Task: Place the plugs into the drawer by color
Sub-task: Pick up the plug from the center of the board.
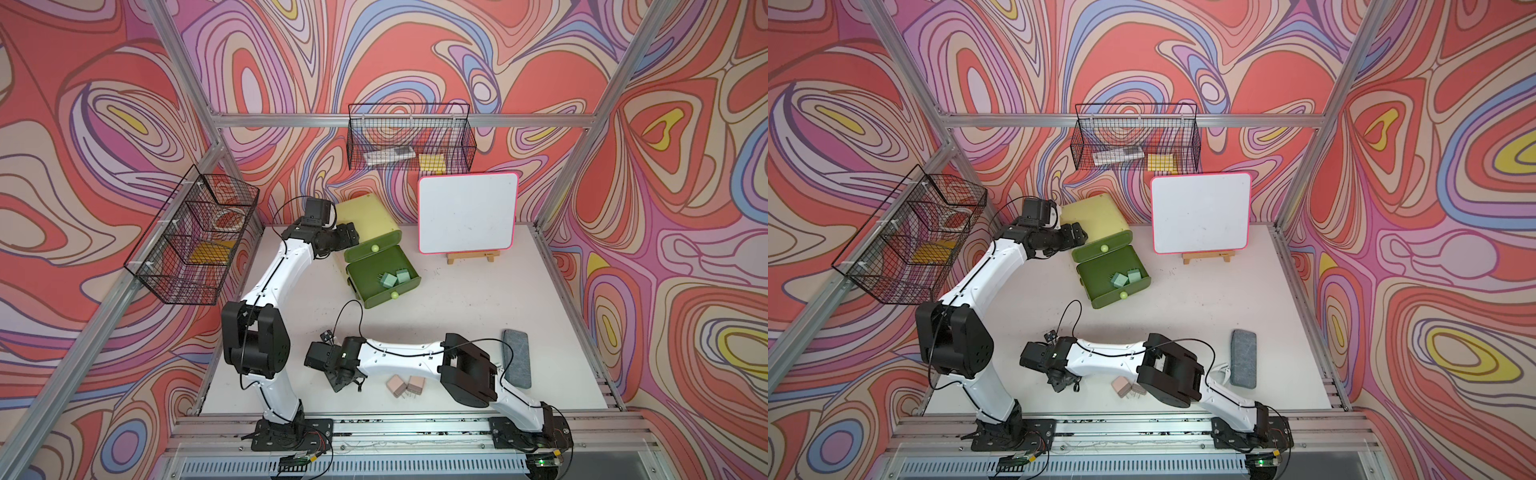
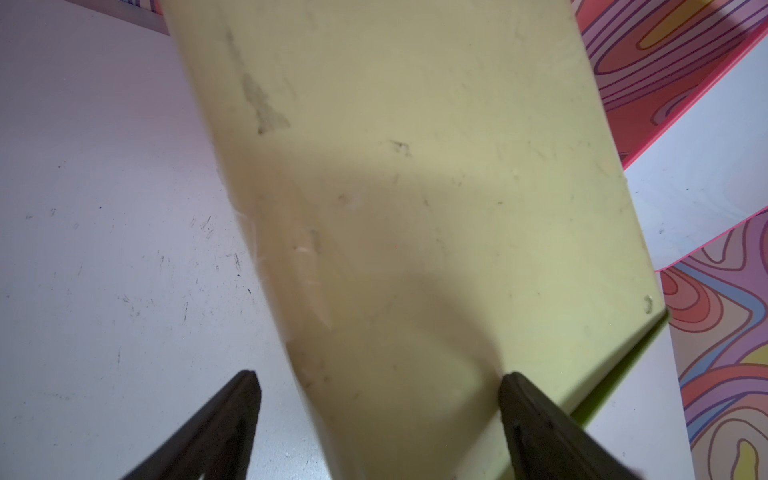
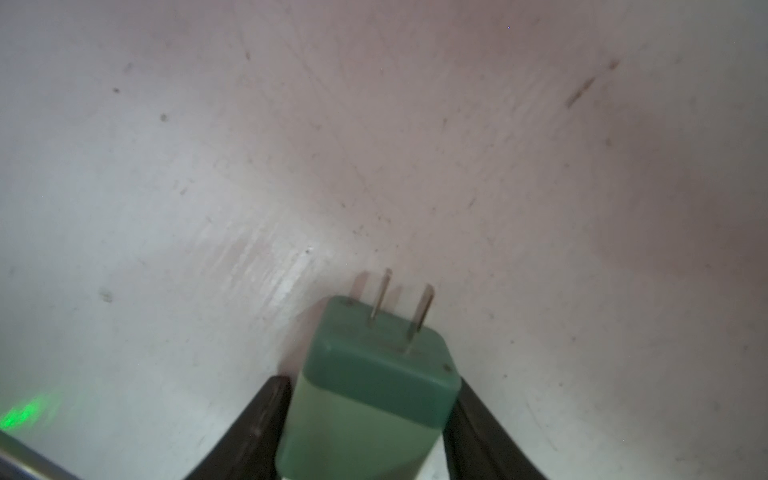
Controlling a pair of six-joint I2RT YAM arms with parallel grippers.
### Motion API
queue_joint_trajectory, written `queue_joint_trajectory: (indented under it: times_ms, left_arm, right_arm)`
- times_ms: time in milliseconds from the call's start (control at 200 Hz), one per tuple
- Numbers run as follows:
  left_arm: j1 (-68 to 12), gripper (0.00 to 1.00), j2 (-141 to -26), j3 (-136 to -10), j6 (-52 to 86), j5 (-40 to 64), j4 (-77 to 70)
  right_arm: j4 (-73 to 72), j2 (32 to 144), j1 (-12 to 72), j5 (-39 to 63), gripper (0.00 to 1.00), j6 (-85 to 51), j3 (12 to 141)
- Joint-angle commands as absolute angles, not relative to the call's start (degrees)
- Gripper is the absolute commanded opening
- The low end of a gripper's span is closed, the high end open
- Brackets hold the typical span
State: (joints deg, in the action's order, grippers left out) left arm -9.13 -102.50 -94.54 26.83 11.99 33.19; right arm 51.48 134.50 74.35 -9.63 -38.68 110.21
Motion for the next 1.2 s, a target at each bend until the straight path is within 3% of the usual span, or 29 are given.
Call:
queue_joint_trajectory:
  times_ms: [0, 280, 601, 811, 1197]
  left_arm:
    - [-9.1, 0.89, -105.6, -93.2, 25.7, 8.2, 39.4]
    - [-9.1, 0.89, -105.8, -93.3, 26.1, 8.5, 39.2]
    - [-9.1, 0.89, -105.6, -93.4, 25.6, 8.0, 39.4]
    - [-9.0, 0.89, -105.5, -93.3, 25.4, 7.0, 39.6]
    - [-9.0, 0.89, -106.0, -93.3, 25.8, 7.4, 39.5]
  right_arm:
    - [52.0, 132.7, 72.5, -10.3, 0.59, -40.7, 105.2]
    - [48.8, 128.9, 71.8, -11.4, 0.6, -39.3, 100.5]
    - [35.1, 125.4, 71.8, -11.4, 0.67, -18.9, 93.2]
    - [31.3, 125.9, 71.6, -10.9, 0.68, -12.2, 93.2]
    - [30.3, 127.6, 70.1, -8.7, 0.59, -12.4, 93.7]
